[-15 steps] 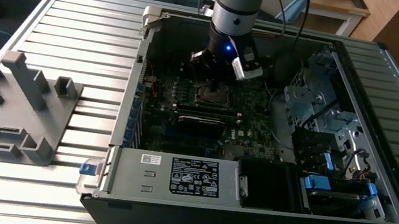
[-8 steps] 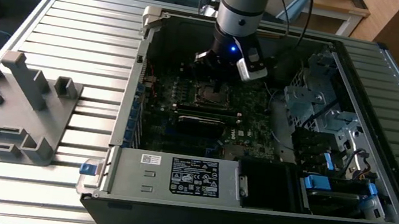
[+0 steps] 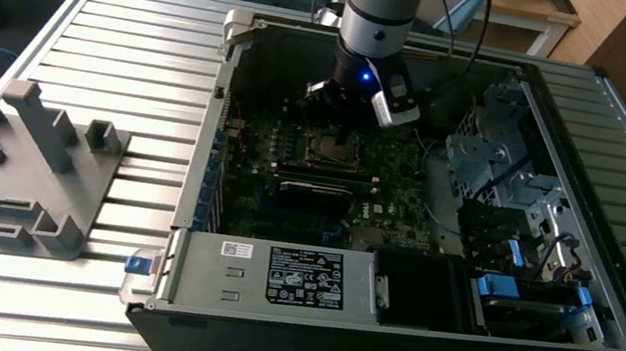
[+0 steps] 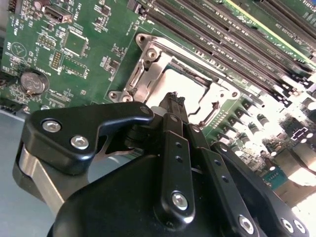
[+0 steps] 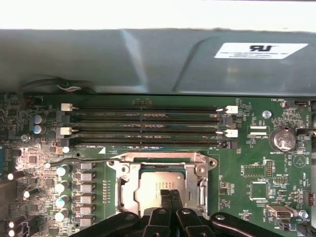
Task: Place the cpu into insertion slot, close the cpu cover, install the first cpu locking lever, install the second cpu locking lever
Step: 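Close the cpu cover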
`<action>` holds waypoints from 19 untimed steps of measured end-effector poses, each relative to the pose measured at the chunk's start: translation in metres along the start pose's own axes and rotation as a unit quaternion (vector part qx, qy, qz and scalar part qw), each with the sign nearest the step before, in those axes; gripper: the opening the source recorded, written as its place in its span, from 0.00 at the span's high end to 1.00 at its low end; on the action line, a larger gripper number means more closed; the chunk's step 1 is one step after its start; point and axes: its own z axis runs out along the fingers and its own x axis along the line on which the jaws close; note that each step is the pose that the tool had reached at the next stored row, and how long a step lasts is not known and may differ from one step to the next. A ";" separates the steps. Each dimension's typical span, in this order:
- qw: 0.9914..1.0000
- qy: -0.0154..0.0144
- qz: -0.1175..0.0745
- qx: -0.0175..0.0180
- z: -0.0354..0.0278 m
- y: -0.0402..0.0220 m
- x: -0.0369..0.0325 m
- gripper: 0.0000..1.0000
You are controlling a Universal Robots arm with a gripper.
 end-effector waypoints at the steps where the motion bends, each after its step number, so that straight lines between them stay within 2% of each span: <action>1: 1.000 -0.001 0.000 0.000 0.0001 -0.0001 0.0016 0.90; 4: 1.000 -0.002 0.000 0.000 0.0009 -0.0001 0.0064 0.90; 13: 1.000 -0.003 0.016 0.000 0.0017 -0.0001 0.0069 0.90; 19: 1.000 -0.003 0.018 0.000 0.0000 -0.0001 0.0069 0.90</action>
